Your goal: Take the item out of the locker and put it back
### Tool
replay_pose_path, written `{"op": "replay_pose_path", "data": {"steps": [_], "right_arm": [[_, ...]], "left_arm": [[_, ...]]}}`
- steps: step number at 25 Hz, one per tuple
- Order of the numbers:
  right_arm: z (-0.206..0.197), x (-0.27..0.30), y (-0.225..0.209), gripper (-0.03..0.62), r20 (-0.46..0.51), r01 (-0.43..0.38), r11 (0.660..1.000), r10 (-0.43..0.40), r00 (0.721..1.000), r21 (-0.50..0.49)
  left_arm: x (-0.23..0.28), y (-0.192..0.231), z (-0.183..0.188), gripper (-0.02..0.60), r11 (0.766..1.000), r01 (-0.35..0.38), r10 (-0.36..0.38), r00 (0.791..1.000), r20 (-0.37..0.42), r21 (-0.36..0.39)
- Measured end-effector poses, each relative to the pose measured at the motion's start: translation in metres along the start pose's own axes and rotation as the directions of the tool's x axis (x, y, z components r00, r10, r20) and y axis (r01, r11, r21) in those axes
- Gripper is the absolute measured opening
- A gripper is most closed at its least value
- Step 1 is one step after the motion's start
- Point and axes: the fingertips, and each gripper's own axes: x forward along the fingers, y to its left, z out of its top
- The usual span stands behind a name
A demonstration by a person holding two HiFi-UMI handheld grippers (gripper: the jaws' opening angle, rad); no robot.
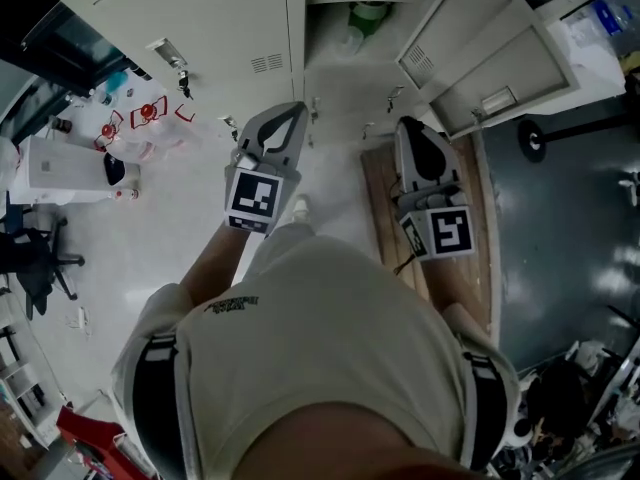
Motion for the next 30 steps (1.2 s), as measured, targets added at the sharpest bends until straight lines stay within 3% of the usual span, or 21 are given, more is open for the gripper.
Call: {"op": "replay_pose_path", "data": {"steps": [16,30], "right_arm": [[0.011,0.076,-0.011,0.005,0.030,0.042,0.999,-0.041,0.999,-0.003],[-0.004,0.093,-0.021,0.005,-0.016,-0.068,0.997,0.068,0.998,0.040]], "left_arm": [[0.051,0.046,0.014,0.014,0.997,0.073,-0.071,0.996,0.058,-0.020],[0.069,0.037,0.016,0.014,0.997,0.023,-0.021,0.999,0.028,-0.072]]}}
